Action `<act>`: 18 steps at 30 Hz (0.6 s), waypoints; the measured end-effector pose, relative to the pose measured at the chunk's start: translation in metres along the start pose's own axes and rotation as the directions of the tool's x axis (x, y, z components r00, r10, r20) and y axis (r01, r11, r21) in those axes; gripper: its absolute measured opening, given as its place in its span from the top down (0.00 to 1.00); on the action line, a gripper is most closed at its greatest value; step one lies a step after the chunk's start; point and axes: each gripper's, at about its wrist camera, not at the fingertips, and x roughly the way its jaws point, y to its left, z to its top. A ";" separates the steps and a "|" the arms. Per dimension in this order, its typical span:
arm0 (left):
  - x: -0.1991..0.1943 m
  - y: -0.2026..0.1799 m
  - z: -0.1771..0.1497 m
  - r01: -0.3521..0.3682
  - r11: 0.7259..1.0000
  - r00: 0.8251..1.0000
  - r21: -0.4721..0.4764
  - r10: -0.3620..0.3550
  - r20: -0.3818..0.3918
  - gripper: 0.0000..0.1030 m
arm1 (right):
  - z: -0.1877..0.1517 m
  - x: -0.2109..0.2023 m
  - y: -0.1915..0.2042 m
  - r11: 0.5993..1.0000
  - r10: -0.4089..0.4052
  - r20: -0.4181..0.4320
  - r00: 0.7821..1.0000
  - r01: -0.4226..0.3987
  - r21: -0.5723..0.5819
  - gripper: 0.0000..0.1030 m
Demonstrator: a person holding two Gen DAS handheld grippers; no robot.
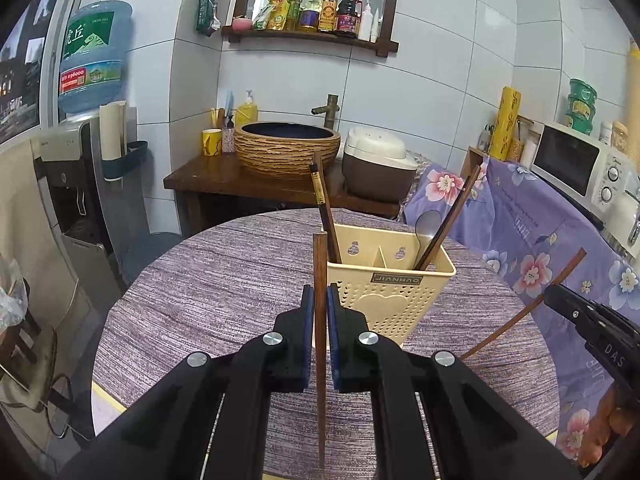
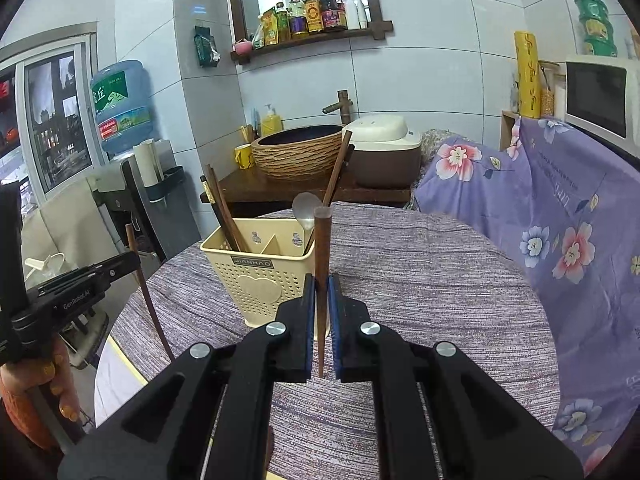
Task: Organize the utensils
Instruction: 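Carry both chopsticks over the holder and open both tools to drop them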
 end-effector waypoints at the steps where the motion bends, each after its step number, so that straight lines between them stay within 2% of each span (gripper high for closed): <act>1: 0.000 0.000 0.002 0.000 1.000 1.000 0.001 0.000 0.004 0.92 | 0.002 0.001 0.001 1.000 -0.002 0.000 1.000 0.002 -0.005 0.93; 6: -0.006 -0.001 0.011 0.001 1.000 1.000 0.011 -0.001 0.030 0.92 | 0.006 0.001 0.003 1.000 0.004 -0.007 1.000 -0.004 -0.022 0.93; 11: -0.013 -0.001 0.029 0.038 0.999 0.998 0.010 -0.038 0.041 0.92 | 0.019 -0.001 0.003 0.999 0.044 -0.016 0.999 -0.045 -0.021 0.93; 16: -0.028 -0.005 0.069 0.091 0.996 0.993 0.022 -0.092 0.076 0.92 | 0.062 -0.014 0.010 0.995 0.097 0.022 0.995 -0.097 -0.035 0.93; 18: -0.037 -0.008 0.094 0.109 0.994 0.989 0.031 -0.112 0.100 0.92 | 0.090 -0.021 0.015 0.992 0.120 0.052 0.991 -0.118 -0.042 0.93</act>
